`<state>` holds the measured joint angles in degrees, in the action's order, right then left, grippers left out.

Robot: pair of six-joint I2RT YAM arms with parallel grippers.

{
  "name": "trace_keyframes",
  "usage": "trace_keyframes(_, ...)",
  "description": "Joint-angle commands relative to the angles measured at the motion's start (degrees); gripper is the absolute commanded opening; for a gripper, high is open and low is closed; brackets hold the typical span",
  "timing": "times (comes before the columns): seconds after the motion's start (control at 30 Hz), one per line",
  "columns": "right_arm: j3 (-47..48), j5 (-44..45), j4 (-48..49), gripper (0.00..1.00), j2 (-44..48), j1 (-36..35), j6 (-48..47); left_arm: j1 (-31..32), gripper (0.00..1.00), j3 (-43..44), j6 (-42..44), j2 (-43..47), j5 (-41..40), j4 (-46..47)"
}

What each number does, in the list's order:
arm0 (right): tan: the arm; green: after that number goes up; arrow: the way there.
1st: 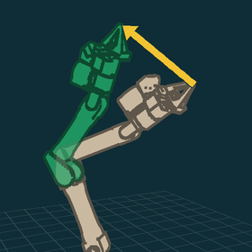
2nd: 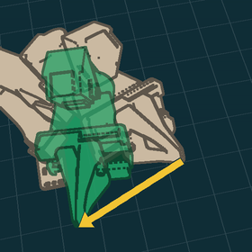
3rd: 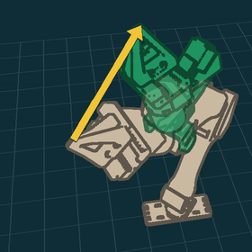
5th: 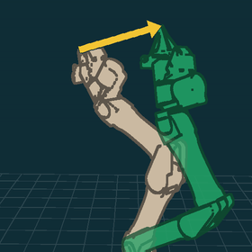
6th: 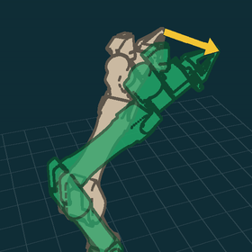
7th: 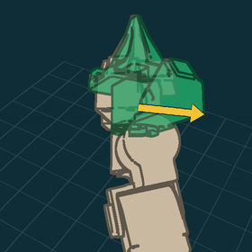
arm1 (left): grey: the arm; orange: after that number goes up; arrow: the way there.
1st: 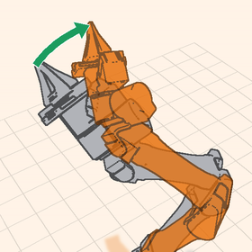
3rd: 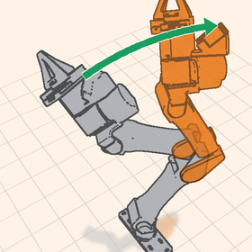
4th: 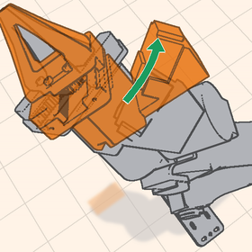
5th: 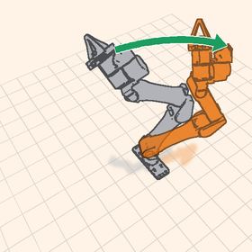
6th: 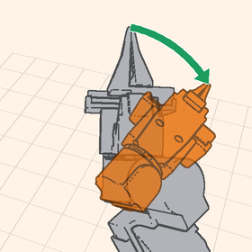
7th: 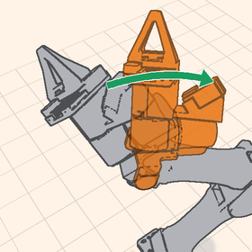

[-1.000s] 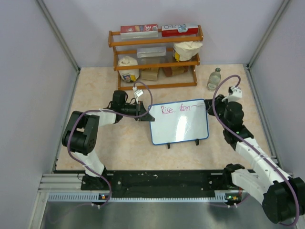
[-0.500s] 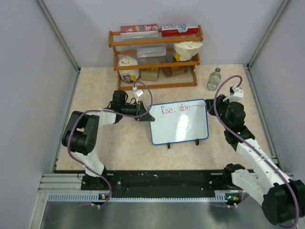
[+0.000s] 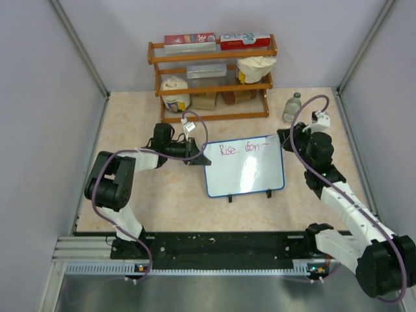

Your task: Write a sentence on the whiteboard

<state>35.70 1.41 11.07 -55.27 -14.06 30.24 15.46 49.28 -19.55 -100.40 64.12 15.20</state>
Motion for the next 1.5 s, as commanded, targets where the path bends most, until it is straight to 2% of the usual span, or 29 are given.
trace_keyframes(0.0,0.86,-0.27,2.73,0.00,-0.55,0.62,0.52,0.62,0.00,-1.46,4.87,-1.55,-6.20,-2.46)
trace_keyframes(0.33,-3.36,0.26,2.12,0.00,2.27,0.70,0.96,0.62,0.00,-1.46,4.87,-1.47,-6.11,-2.46)
trace_keyframes(1.47,-8.11,0.88,-2.54,0.00,6.75,0.62,-0.18,0.62,0.00,-1.64,4.96,-1.20,-6.29,-2.63)
